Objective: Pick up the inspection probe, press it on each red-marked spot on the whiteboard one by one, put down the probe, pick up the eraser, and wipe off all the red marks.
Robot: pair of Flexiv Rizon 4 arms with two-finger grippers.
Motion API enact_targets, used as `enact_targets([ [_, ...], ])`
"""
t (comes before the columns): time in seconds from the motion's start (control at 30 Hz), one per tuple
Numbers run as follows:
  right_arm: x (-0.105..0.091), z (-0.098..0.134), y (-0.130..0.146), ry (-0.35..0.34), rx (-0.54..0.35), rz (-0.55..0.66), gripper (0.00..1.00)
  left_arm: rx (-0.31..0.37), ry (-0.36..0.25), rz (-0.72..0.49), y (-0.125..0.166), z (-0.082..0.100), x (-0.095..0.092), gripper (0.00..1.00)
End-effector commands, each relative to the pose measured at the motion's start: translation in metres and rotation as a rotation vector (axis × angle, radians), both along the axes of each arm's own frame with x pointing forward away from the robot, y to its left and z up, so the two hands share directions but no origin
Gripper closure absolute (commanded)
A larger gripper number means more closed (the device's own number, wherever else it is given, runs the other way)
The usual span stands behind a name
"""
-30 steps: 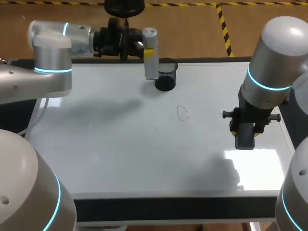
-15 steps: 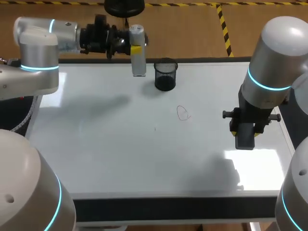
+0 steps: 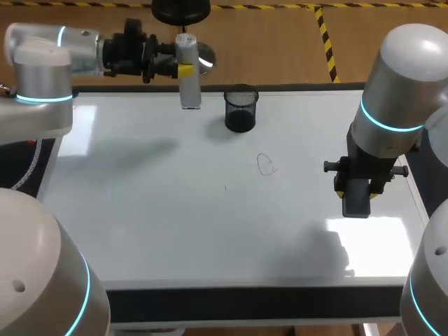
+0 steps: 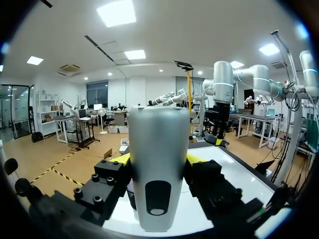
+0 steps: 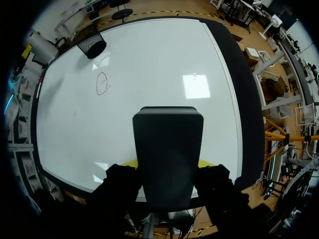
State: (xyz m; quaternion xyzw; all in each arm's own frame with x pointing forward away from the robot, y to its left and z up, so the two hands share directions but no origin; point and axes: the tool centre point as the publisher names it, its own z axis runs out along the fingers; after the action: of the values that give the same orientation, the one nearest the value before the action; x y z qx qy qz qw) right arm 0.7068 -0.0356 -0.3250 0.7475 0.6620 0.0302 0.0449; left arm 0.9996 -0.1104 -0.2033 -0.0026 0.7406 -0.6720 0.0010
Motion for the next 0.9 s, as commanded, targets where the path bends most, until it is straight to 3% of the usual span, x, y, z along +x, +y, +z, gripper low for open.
enact_targets([
  [0.03, -0.0015, 0.0012, -0.002, -0.002, 0.003, 0.001, 1.0, -0.001, 0.008, 0.011, 0.0057, 0.0039, -0.0013, 1.0],
  [0.9, -0.0015, 0.0012, -0.002, -0.002, 0.003, 0.001, 1.0, -0.007, 0.012, 0.012, 0.0075, 0.0044, -0.0003, 1.0],
])
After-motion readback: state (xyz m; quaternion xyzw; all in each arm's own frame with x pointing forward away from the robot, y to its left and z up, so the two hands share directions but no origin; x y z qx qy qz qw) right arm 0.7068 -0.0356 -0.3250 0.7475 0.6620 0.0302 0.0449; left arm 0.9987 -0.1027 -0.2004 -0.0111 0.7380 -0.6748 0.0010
